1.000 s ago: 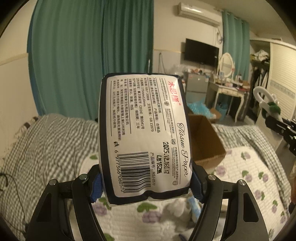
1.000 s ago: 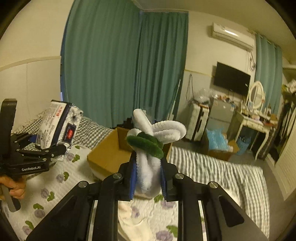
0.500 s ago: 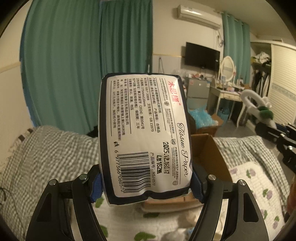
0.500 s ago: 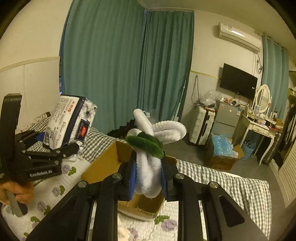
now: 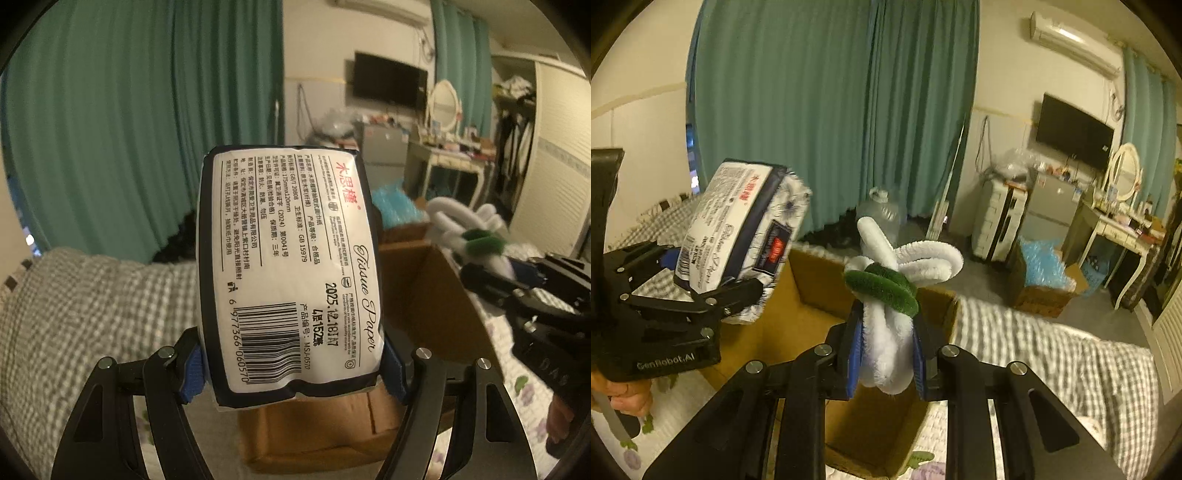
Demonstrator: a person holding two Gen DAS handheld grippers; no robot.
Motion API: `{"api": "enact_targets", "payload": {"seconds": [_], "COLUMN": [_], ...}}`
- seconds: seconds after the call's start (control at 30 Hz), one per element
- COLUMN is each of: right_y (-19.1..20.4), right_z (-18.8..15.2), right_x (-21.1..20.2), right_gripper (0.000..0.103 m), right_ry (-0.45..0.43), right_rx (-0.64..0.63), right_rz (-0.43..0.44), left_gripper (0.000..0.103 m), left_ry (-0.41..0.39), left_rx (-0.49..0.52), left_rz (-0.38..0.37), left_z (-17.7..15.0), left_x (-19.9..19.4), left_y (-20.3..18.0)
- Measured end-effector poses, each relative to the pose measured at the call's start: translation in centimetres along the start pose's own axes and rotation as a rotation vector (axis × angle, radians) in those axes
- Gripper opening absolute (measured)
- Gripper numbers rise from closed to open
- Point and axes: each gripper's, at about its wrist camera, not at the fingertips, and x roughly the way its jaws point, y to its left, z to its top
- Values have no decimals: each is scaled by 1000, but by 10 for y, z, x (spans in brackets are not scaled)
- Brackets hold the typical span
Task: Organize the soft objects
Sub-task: 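Carry both items over the cardboard box and open both tools to drop them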
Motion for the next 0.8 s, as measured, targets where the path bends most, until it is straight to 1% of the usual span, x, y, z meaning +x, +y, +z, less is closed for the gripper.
{"api": "enact_targets", "payload": {"seconds": [0.13, 0.23, 0.33, 0.4, 0.47, 0.5, 0.57, 0.6, 0.63, 0.67, 0.7, 0.8], "right_y": [3, 5, 8, 11, 12, 13, 16, 19, 19, 18, 17, 17], "right_z": [-14, -25, -35, -41, -44, -46, -49, -50, -49, -48, -48, -43], "right_x": [21, 31, 41, 47, 51, 52, 51, 49, 47, 44, 40, 26], "right_gripper": [22, 22, 22, 22, 22, 24, 28, 34, 46, 53, 63, 63], "right_ry": [61, 95, 135, 162, 180, 188, 189, 186, 182, 174, 158, 119], "right_rx": [-22, -30, -51, -62, -67, -73, -87, -90, -90, -87, -86, -87], "right_rz": [19, 16, 10, 9, 14, 12, 0, -6, -12, -20, -30, -37], "left_gripper": [75, 75, 79, 80, 83, 83, 83, 83, 83, 83, 83, 83], "left_ry": [44, 92, 135, 132, 128, 127, 127, 130, 133, 139, 138, 90], "left_rx": [12, -6, -17, 5, 18, 18, 7, -3, -11, -20, -22, -12], "left_rz": [11, 16, 16, 37, 42, 45, 47, 43, 38, 33, 33, 41], "left_z": [-9, -19, -21, -23, -23, -23, -21, -20, -19, -18, -17, -11], "left_x": [16, 27, 39, 40, 39, 40, 41, 40, 39, 37, 35, 21], "left_y": [-4, -3, -10, -16, -19, -19, -18, -17, -17, -16, -16, -18]}}
